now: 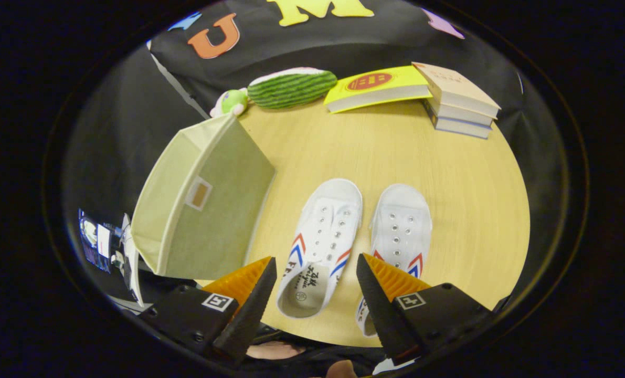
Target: Open the storage box then place both shoes into the box .Put the left shoe in first, then the right shoe, with the right side of both shoes facing outward in a uniform manner.
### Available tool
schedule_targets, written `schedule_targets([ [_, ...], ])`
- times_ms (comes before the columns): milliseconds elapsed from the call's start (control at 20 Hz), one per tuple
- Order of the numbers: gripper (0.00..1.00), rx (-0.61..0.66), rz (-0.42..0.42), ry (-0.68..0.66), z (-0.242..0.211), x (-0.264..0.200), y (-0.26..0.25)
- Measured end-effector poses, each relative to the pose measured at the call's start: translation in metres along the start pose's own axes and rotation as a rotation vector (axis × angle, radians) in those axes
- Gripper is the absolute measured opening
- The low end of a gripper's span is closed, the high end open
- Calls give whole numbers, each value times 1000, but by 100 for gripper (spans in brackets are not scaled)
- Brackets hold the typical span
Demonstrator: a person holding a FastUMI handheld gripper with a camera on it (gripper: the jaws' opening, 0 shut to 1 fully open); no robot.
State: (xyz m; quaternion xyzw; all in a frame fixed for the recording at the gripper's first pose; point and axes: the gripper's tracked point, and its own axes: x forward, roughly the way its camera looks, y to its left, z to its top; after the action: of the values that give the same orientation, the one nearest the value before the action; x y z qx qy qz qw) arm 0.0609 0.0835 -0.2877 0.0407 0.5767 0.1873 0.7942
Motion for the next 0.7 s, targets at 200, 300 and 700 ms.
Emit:
schedule_targets([
  [200, 94, 18, 20, 52, -9, 23, -9],
  [300, 94, 10, 6, 73, -14, 32, -15],
  [700, 75, -27, -6, 137, -23, 63, -10],
])
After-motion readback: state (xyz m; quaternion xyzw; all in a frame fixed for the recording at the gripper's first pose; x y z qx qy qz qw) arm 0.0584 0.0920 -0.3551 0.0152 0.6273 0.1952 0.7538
